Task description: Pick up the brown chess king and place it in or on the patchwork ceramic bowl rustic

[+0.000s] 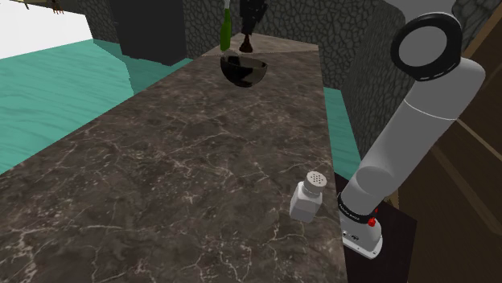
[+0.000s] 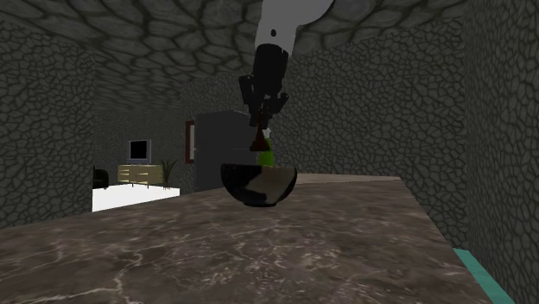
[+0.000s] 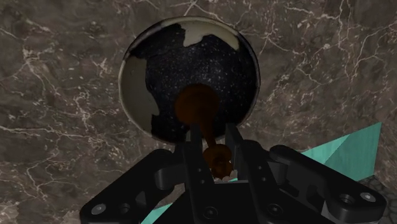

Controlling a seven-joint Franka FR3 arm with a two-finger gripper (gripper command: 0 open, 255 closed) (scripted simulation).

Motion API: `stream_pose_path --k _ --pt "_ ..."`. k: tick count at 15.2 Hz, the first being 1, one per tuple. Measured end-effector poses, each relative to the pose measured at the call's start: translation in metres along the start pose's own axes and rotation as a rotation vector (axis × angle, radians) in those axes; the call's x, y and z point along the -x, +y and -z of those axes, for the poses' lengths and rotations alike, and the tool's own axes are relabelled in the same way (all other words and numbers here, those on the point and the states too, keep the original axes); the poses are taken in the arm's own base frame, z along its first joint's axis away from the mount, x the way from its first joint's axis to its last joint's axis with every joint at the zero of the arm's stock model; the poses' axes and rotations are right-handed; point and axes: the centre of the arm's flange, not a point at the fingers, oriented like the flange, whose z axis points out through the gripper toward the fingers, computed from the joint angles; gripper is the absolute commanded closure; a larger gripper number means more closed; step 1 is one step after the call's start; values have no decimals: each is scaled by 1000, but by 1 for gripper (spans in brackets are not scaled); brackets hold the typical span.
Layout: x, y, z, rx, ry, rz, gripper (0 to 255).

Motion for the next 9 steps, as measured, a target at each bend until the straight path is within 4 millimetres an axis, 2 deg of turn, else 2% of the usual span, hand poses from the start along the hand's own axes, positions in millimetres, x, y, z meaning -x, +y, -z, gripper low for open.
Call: stream_pose_path --k 5,9 --pt "3 2 -24 0 0 0 255" --pt "4 3 -28 0 0 0 255"
